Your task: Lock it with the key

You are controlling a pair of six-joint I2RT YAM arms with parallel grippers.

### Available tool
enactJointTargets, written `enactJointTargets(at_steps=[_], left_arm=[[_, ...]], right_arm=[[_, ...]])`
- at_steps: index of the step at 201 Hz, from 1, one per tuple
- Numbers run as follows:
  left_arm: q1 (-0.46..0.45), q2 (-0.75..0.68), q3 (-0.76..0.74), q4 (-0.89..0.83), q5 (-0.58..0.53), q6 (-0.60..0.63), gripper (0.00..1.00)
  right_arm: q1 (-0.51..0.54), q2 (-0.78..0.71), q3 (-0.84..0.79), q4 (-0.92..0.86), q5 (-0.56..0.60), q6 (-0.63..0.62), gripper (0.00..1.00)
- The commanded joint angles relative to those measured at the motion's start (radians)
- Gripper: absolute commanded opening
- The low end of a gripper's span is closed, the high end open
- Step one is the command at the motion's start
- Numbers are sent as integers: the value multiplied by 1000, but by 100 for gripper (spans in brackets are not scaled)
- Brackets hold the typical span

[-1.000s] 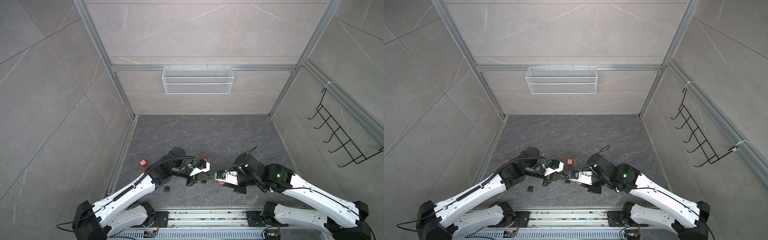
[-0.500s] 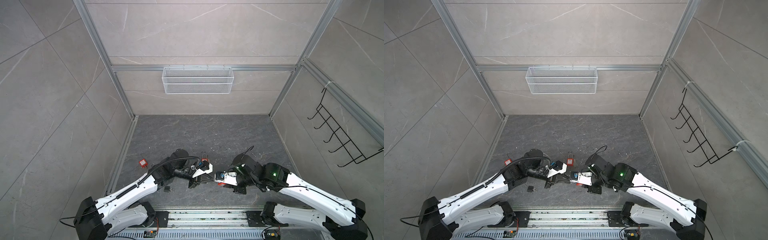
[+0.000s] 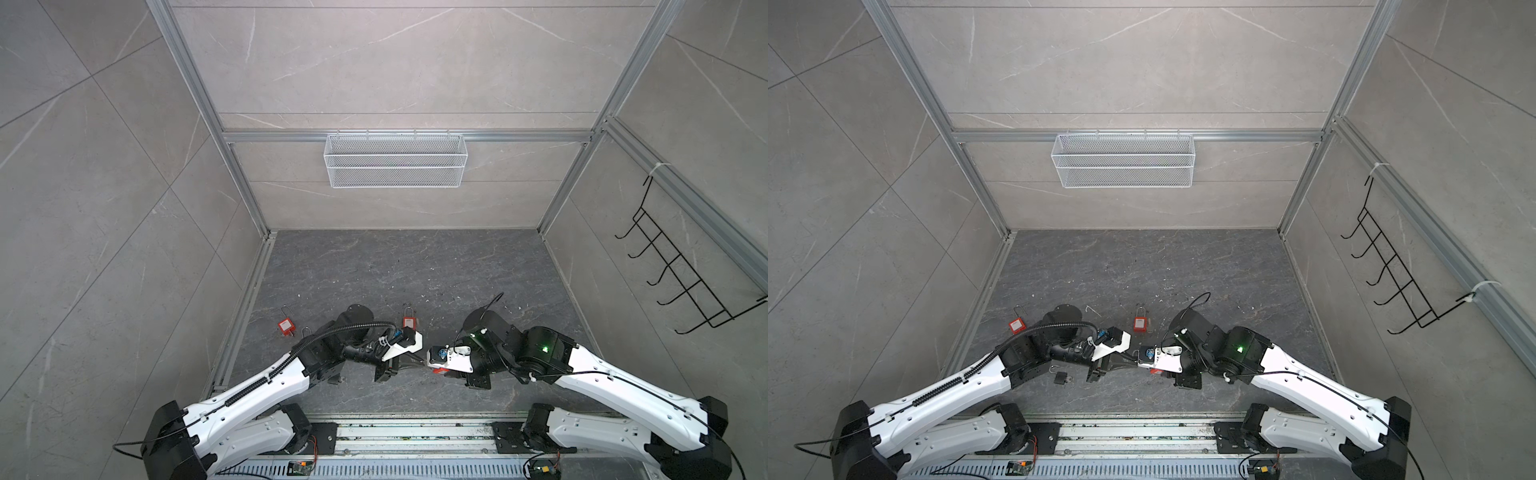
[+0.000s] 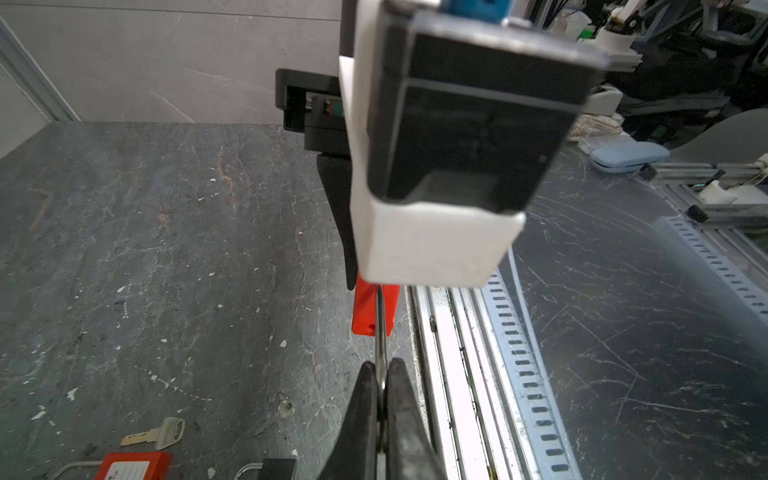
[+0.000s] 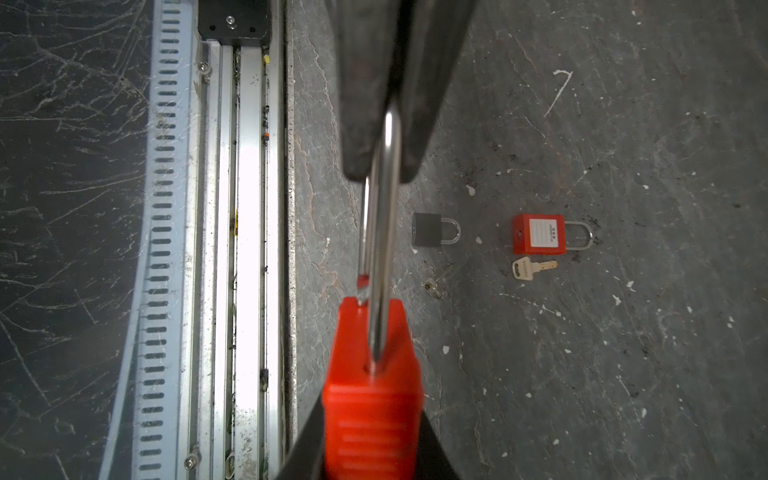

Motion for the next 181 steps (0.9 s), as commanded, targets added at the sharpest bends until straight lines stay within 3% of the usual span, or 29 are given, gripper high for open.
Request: enactJointTargets(at_steps=[1, 69, 126, 181], left_arm=[[-28, -11, -6, 82, -68, 75, 0], [-66, -41, -32, 84, -140, 150, 0], [-60, -3, -81, 151, -75, 6, 0], [10, 38, -163, 378, -12, -141, 0]], right_arm=[[8, 6, 35, 107, -96, -18, 6], [-34, 34, 39, 128, -118, -25, 5], [-36, 81, 61, 217, -110, -21, 5], [-36, 111, 117, 227, -160, -12, 6]])
